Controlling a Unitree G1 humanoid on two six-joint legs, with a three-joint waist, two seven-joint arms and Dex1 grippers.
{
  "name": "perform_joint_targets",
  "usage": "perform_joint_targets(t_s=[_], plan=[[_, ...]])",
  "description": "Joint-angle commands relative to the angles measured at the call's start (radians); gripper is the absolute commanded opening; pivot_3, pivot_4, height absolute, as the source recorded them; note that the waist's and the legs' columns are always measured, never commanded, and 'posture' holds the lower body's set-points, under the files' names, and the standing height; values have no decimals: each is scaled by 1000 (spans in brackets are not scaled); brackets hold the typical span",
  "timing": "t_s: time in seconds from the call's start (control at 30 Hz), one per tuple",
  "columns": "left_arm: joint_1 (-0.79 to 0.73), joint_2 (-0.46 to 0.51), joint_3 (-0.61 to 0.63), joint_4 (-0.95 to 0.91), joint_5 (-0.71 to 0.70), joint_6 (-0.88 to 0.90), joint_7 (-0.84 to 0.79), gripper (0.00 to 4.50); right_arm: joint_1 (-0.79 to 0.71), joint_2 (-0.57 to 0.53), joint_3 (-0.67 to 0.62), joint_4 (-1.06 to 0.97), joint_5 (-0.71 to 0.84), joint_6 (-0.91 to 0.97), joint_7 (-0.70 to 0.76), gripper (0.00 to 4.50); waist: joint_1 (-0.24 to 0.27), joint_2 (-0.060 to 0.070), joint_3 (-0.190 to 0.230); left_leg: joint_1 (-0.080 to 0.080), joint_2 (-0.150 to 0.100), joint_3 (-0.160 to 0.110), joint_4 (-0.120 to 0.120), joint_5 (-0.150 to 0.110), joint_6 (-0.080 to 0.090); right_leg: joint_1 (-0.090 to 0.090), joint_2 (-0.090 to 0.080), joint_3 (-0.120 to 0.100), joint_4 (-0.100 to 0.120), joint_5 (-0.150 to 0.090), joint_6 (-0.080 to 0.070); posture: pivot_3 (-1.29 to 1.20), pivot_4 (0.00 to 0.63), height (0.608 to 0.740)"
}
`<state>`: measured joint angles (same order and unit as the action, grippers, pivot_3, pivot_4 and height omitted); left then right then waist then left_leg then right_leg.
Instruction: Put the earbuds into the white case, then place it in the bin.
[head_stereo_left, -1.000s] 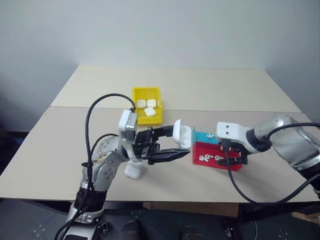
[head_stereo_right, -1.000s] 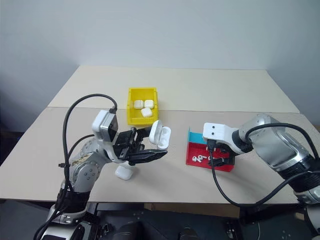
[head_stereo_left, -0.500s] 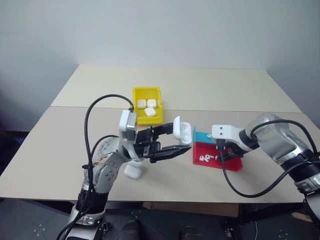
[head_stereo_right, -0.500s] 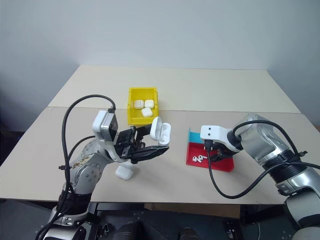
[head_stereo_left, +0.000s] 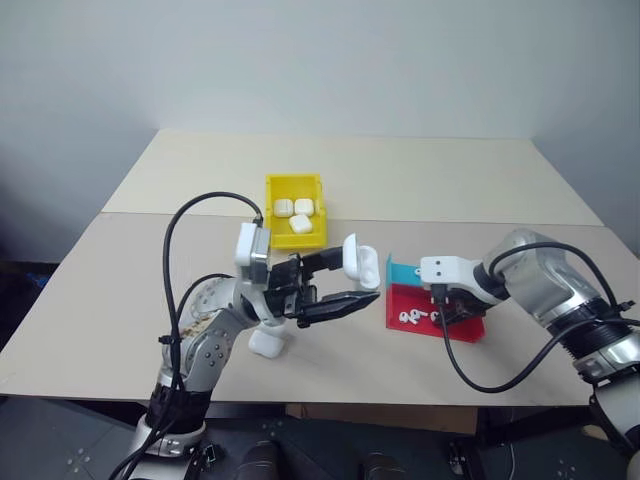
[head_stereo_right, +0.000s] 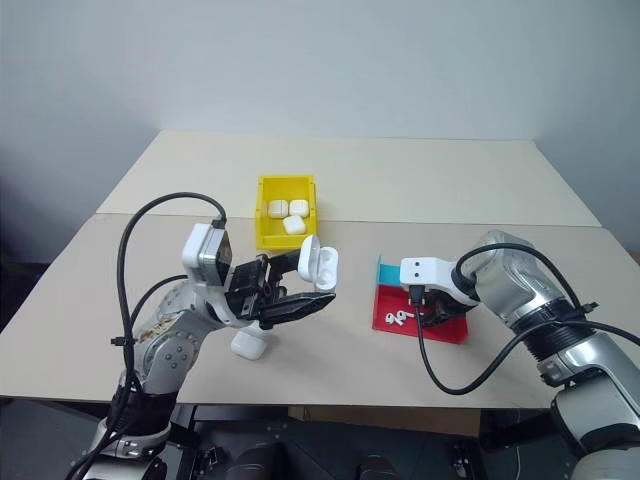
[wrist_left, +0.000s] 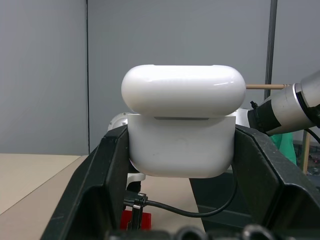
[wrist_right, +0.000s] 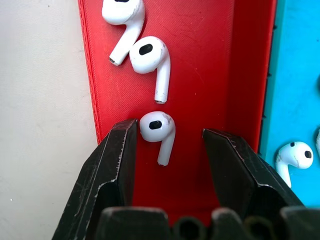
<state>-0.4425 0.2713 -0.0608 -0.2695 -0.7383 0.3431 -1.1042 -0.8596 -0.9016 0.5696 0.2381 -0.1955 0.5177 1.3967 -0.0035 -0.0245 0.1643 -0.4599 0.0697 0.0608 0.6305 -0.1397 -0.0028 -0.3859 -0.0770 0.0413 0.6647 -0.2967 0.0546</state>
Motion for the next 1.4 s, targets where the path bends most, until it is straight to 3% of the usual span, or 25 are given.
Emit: perform_joint_targets(t_s=[0.03, 0.13, 0.37, 0.47, 0.57, 0.67, 0.77, 0.9, 1.13, 1.4], plan=[[3, 1, 1, -48, -3, -23, 10, 2774, -7, 1, -16, 7, -22, -21, 19, 1653, 0, 0, 0, 0, 0, 0, 0, 0, 0, 0, 0, 0, 0, 0, 0, 0, 150, 740], [7, 5, 5, -51, -4, -23, 12, 2774, 3, 4, -28, -3, -19, -15, 23, 654, 0, 0, 0, 0, 0, 0, 0, 0, 0, 0, 0, 0, 0, 0, 0, 0, 150, 740], [-3, 12, 5, -35, -8, -21, 4, 2774, 39, -4, -78, -72, 2, 53, 18, 611, 0, 0, 0, 0, 0, 0, 0, 0, 0, 0, 0, 0, 0, 0, 0, 0, 150, 740], [-20, 11, 6, -14, -11, -19, -5, 2774, 60, -40, -188, -167, 67, 148, 12, 611, 2, 0, 0, 0, 0, 0, 0, 0, 0, 0, 0, 0, 0, 0, 0, 0, 150, 740], [-48, 5, 12, 17, -17, -14, -10, 2774, 94, -75, -356, -295, 187, 283, 7, 611, 7, 0, 0, 0, 0, 0, -1, 0, 0, -1, 0, 0, 0, 0, 0, 0, 150, 740], [-80, -3, 14, 46, -28, -10, -25, 2774, 151, -42, -647, -454, 377, 486, -29, 611, 12, 0, 0, 0, 0, 0, -1, 0, 0, 0, 0, 0, -1, 0, 0, 0, 150, 740], [-111, -7, 13, 74, -38, -5, -54, 2774, 172, 104, -953, -608, 564, 651, -124, 611, 13, 0, 0, 0, 0, -1, -1, 0, 0, 1, 0, 0, -1, 0, 0, 0, 150, 740], [-160, -19, 7, 126, -37, 2, -89, 2774, 84, 312, -1170, -754, 757, 895, -276, 611, 8, 1, 0, 0, 0, -1, 0, 0, 0, 1, 0, 0, 1, 0, 0, 0, 150, 740], [-222, -40, -11, 198, -12, 0, -129, 2774, 13, 531, -1261, -909, 976, 1049, -460, 611, 9, 2, 0, -1, 0, -1, -2, 0, 0, -1, 0, 0, 0, 0, 0, 0, 150, 740], [-229, -41, -6, 195, -13, 10, -128, 2774, 74, 546, -1204, -932, 1094, 990, -610, 611, 6, 2, -1, -1, 0, -1, -2, 0, 0, -1, 0, 0, 0, 0, 0, 0, 150, 740]])
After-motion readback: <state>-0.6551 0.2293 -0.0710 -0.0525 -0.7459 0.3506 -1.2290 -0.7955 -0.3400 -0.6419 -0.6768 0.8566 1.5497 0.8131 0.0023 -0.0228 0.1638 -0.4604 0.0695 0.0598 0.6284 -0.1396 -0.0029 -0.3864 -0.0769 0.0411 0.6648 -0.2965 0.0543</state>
